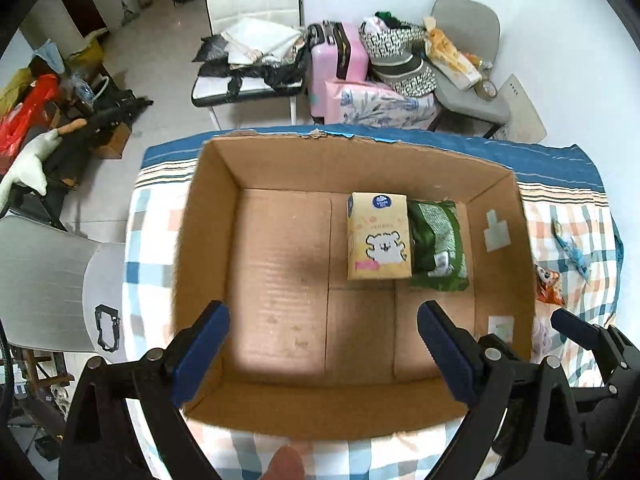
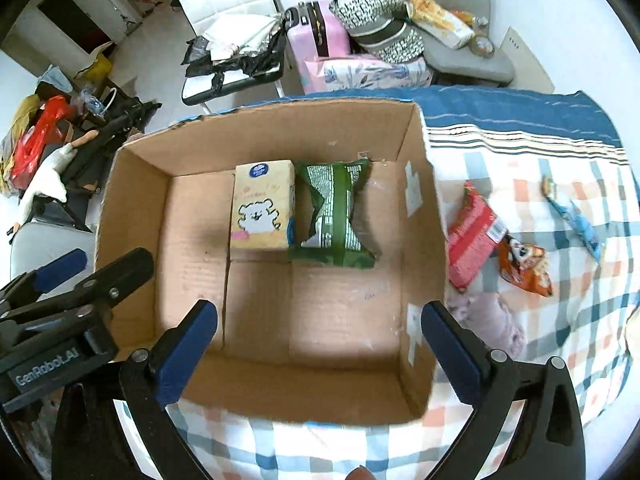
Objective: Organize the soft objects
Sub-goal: 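Carry both items into the box and open both tools, then grasp the panda snack bag with the left tool while the right tool grasps the blue tube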
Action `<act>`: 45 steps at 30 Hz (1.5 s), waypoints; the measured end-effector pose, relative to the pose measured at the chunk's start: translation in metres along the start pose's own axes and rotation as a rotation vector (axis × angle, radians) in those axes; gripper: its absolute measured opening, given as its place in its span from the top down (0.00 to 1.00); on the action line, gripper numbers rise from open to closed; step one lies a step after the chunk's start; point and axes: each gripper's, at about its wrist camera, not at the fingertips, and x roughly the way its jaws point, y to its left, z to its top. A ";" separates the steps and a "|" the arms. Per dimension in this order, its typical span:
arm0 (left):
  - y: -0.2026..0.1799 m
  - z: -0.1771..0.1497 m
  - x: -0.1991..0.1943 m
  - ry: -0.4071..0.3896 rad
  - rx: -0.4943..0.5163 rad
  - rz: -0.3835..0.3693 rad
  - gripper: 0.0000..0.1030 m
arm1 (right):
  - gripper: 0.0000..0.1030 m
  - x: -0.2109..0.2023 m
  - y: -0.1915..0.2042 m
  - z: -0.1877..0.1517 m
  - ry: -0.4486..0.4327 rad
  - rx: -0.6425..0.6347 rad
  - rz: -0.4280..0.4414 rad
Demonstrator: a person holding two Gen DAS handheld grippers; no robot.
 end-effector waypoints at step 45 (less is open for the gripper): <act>-0.312 0.036 0.134 0.365 -0.242 -0.279 0.13 | 0.00 -0.009 -0.400 0.011 0.083 0.150 -0.026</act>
